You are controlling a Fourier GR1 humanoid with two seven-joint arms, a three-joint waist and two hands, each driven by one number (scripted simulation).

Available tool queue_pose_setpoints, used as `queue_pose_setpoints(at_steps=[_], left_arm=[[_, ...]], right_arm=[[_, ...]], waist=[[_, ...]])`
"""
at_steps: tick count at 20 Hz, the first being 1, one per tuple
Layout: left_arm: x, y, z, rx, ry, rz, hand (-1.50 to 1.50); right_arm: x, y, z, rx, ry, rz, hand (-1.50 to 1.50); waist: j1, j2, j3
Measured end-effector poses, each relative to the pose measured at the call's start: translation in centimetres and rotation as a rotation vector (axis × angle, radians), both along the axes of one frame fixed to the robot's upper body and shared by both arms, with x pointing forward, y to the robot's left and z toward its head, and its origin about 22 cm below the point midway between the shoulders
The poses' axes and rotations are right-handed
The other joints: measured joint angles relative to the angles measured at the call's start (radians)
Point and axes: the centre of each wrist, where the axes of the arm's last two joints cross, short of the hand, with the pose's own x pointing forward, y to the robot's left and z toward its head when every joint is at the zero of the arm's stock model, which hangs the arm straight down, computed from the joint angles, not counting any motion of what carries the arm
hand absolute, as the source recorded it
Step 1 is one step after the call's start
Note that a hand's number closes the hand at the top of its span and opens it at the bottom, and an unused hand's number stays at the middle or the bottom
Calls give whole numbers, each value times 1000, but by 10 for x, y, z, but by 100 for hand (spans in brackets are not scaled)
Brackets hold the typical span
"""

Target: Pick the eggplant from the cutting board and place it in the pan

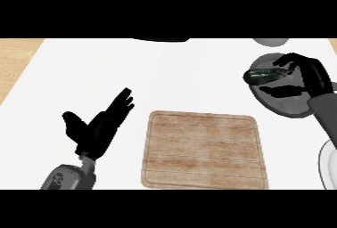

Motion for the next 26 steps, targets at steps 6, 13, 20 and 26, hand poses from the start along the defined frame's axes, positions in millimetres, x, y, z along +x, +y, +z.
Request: queue_pose_setpoints(at_steps=[6,13,20,26], left_arm=[[1,-1,0,4,-1,-6,0],[3,0,4,-3,0,-3,0],[3,0,2,-2,-3,-1,0],[1,3,-1,-12,-4,8,0]], right_arm=[[0,2,-7,0,123,24,-150],[5,8,-3,312,89,115,-150],[-9,-32,6,535,182,161,-150],[-31,-76,17,571,262,209,-150]], waist=[[8,6,3],[1,7,5],[-5,8,5],[-10,10,6]])
